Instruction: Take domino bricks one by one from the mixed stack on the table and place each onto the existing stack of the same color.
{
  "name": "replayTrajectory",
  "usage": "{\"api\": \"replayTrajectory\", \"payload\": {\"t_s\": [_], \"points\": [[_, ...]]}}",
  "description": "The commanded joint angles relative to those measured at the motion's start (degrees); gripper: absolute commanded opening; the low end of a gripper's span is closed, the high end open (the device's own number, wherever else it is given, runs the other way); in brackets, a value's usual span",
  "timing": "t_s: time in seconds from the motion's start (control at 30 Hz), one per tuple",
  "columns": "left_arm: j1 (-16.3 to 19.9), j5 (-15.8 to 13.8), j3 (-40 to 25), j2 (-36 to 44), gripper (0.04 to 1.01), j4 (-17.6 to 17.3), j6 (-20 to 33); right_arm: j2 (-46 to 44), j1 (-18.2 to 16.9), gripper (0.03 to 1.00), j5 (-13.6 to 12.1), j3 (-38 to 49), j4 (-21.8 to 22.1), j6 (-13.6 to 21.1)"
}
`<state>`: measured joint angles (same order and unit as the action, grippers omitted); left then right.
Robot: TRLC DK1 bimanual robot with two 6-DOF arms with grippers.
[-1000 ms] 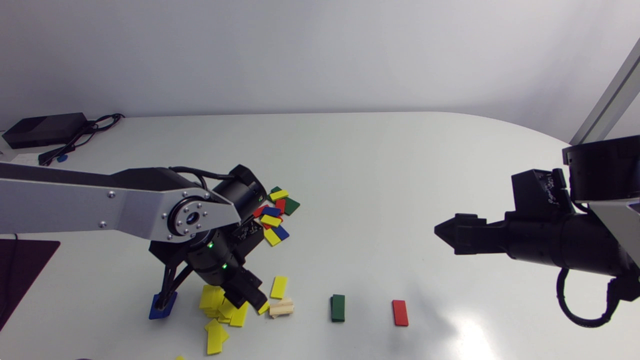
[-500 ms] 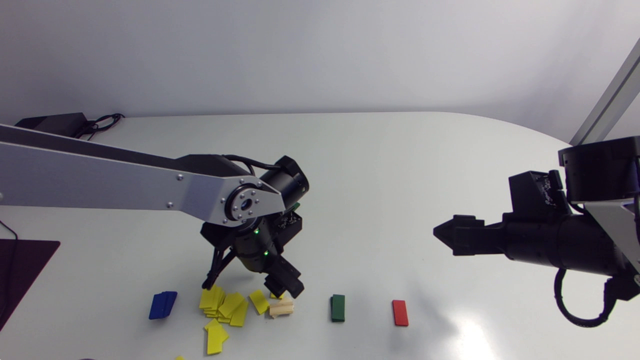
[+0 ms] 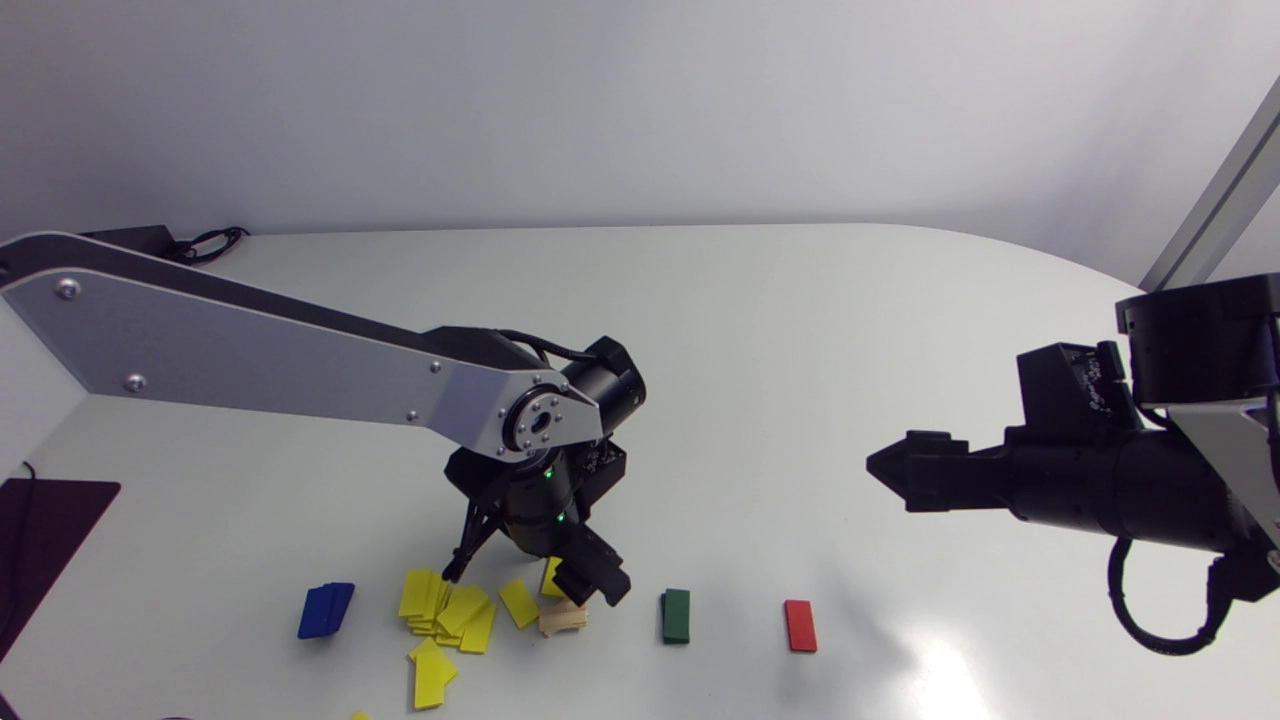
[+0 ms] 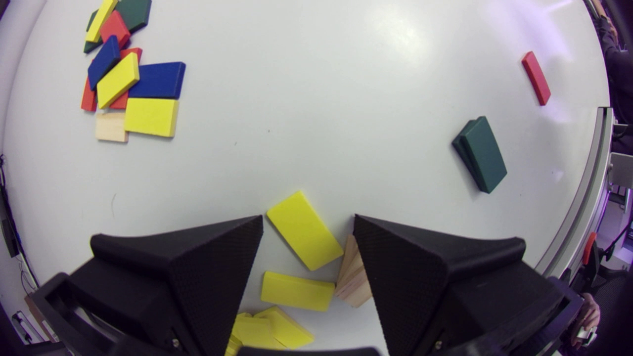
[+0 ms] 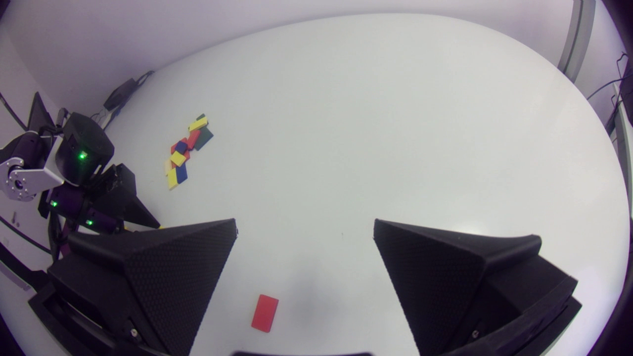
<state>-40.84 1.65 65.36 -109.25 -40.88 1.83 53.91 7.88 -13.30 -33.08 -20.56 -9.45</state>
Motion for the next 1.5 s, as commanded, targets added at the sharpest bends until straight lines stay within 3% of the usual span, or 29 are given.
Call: {"api": "replayTrajectory", "payload": {"t_s": [0.0,0.13,0.47,0.9,1.17,1.47], "points": [[0.59,-0.68,1.35,-1.67,0.580,-0.34,-1.47,0.85,-0.23,0.974,0.20,1.70,0.78,-0.30],[1.29,-1.30,0.82,-2.11,0.323,0.81,-1.65,1.11,-0.23,0.974,0.20,1.62,0.78,-0.30],[2.08,-2.00,-0.41,-1.05,0.285,2.12,-1.30,1.46,-0.23,0.974,0.20,1.62,0.87,-0.39],[5.95,-1.30,-1.73,8.27,0.272,-0.60,-0.16,1.55,0.56,0.974,0.56,1.44,0.87,-0.65],[7.00,-0.51,-7.18,13.36,0.274,-2.18,-0.07,1.55,1.09,0.974,1.00,1.44,0.87,-1.01],[10.25,-0.24,-13.24,16.26,0.274,-1.66,2.75,1.37,1.17,0.974,1.00,1.53,0.87,-1.09]]}}
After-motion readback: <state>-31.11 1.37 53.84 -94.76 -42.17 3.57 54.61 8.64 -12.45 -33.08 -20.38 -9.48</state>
